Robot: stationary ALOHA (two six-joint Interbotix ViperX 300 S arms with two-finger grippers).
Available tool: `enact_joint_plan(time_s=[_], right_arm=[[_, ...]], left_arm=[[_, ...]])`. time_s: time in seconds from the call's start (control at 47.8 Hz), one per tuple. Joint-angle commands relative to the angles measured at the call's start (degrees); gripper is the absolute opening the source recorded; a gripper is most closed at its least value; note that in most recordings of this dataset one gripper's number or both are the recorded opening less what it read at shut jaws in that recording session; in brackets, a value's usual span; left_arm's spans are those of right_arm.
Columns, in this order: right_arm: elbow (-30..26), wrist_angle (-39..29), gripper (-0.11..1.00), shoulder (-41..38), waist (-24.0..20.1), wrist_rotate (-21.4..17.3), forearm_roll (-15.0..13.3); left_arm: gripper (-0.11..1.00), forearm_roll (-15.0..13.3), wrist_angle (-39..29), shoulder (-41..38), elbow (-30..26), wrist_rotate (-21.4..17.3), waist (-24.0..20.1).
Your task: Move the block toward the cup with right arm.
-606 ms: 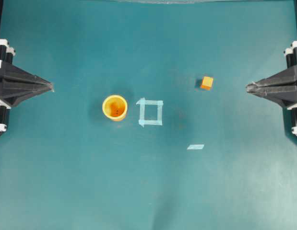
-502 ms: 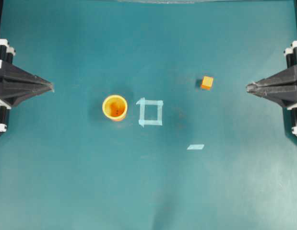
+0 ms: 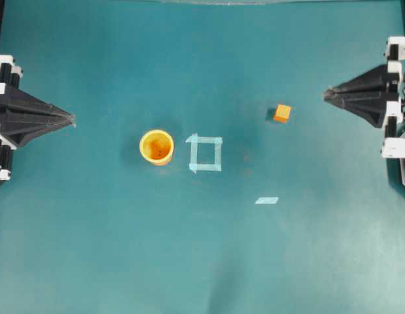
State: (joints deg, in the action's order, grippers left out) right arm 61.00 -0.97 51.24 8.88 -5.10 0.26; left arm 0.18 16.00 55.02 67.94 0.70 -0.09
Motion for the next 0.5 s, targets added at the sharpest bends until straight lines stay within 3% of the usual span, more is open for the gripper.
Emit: enact_joint_plan(time_s=[0.0,0.167,0.481], right_arm=[[-1.8,-0.1,0.37,-0.5,0.6,-0.3,0.2],[-2.5,-0.3,0.62,-3.0,1.4,-0.5,0.2],[-4.1,-2.0,0.67,-12.8,5.1,-2.8,0.3]], left_arm=[[0.0,0.1,0.3,-0.5,-1.7,0.1,0.0],[0.0,0.1,0.4,-0.5,-1.9,0.0,0.0],[0.0,0.1,0.5,-0.5,-2.2,0.0,-0.1]])
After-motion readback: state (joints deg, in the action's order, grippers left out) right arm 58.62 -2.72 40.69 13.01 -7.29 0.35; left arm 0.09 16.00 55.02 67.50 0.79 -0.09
